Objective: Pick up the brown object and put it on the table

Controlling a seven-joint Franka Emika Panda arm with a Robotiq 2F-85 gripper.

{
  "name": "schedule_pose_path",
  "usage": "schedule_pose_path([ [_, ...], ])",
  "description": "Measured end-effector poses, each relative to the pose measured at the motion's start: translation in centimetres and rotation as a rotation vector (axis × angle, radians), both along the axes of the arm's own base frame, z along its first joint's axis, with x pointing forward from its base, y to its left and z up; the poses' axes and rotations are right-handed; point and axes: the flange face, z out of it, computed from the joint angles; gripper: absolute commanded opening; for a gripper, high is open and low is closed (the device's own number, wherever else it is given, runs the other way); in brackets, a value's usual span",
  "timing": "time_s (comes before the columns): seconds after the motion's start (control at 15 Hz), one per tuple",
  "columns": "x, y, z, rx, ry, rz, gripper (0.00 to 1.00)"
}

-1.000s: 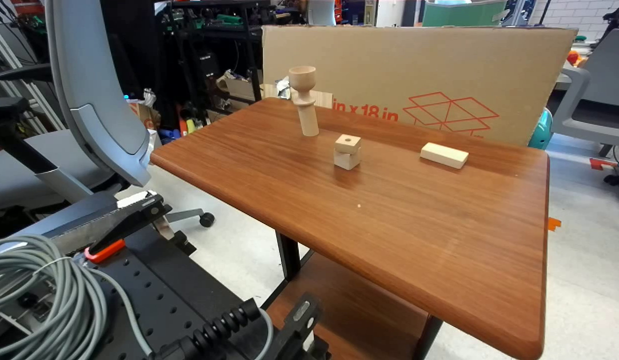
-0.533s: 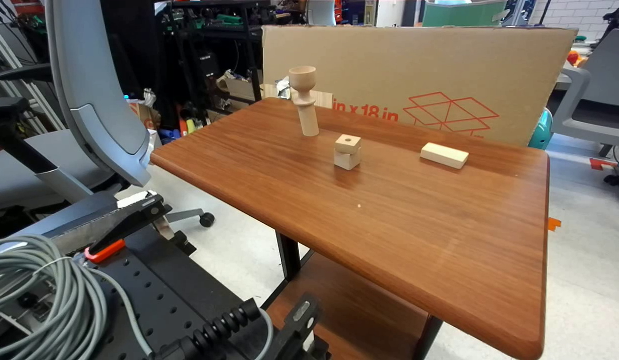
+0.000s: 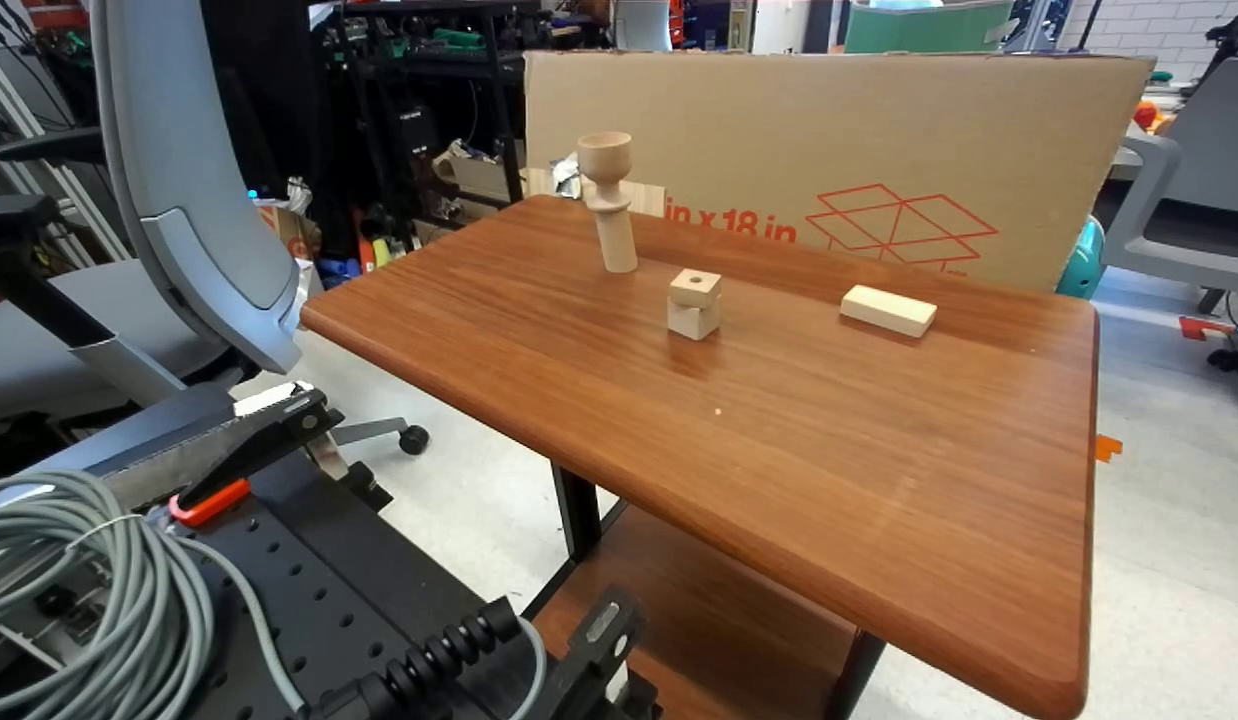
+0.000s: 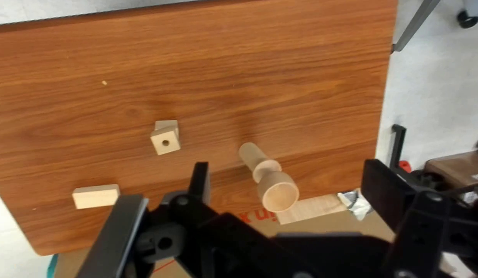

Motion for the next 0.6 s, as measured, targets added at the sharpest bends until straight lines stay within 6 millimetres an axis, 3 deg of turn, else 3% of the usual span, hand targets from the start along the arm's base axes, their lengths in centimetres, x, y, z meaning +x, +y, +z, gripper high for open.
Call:
schedule_pose_path([
  [0.27,1.5,-2.6,-3.3,-0.084,-0.015,-0.08,1.0],
  [0.6,2.8,-4.2,-8.5,-0.161,0.044,-0.125,1.0],
])
